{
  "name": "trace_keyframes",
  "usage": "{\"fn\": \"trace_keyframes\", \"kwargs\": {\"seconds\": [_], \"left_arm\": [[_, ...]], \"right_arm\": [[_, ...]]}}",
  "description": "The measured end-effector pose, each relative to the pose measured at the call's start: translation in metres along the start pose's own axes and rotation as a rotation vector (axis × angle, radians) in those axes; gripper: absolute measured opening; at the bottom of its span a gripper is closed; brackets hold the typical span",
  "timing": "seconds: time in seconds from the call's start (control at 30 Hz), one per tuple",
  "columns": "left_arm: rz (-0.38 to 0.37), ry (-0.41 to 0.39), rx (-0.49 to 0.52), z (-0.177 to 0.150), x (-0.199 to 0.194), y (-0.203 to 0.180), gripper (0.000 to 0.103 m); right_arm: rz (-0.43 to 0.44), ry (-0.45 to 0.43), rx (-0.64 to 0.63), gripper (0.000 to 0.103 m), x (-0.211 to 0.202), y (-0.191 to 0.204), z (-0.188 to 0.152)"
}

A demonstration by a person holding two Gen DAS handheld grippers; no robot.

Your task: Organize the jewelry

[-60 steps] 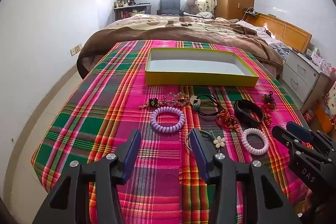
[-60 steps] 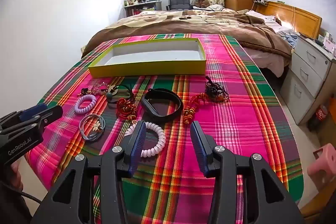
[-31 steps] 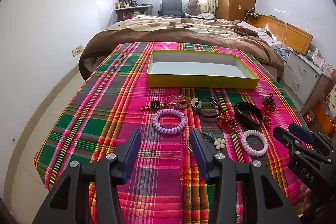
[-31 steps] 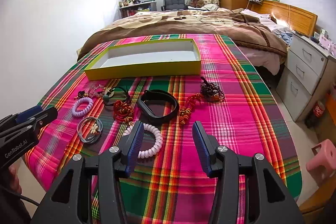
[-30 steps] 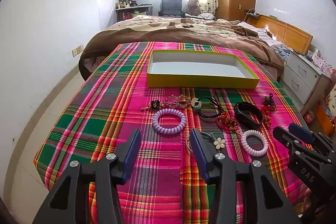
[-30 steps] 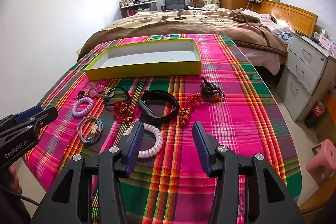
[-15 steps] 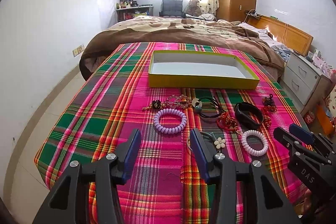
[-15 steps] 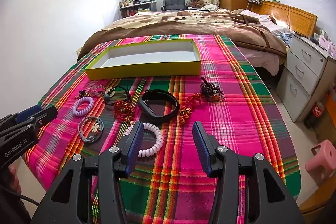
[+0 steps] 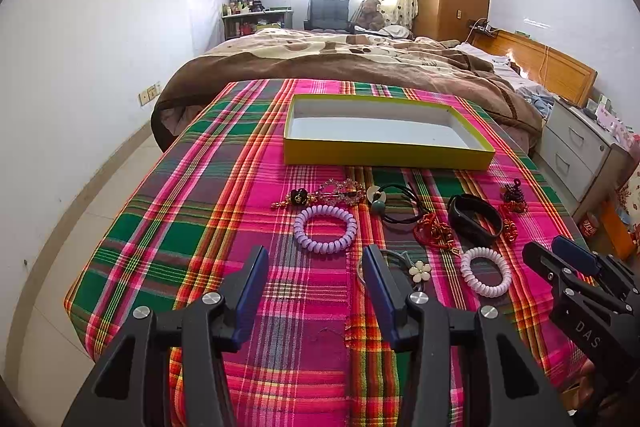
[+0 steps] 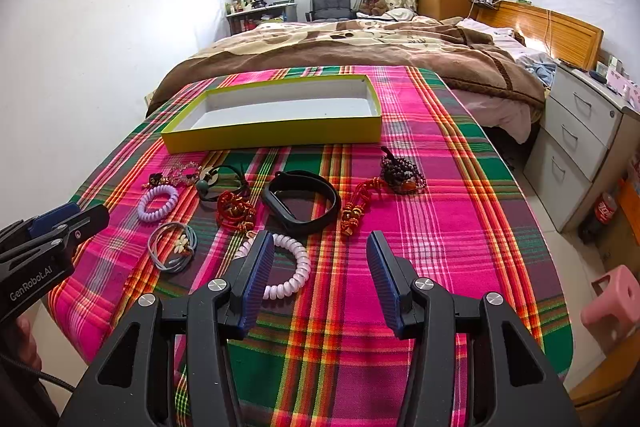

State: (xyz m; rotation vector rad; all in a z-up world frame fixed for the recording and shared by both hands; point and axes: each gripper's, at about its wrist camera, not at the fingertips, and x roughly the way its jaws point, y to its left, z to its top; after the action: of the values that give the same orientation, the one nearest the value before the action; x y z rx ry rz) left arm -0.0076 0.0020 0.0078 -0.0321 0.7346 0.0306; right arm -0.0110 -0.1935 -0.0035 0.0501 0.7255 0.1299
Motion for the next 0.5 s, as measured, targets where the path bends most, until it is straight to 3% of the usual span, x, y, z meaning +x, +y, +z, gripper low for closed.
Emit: {"fn": "trace_keyframes", "kwargs": {"seconds": [0.5], "left_arm": [[0.000, -0.002, -0.001, 0.0004, -0.0013, 0.0001, 0.048]], "right_arm": [[-0.001, 0.000, 0.001, 0.049, -0.0002, -0.0001, 0.0002]]}}
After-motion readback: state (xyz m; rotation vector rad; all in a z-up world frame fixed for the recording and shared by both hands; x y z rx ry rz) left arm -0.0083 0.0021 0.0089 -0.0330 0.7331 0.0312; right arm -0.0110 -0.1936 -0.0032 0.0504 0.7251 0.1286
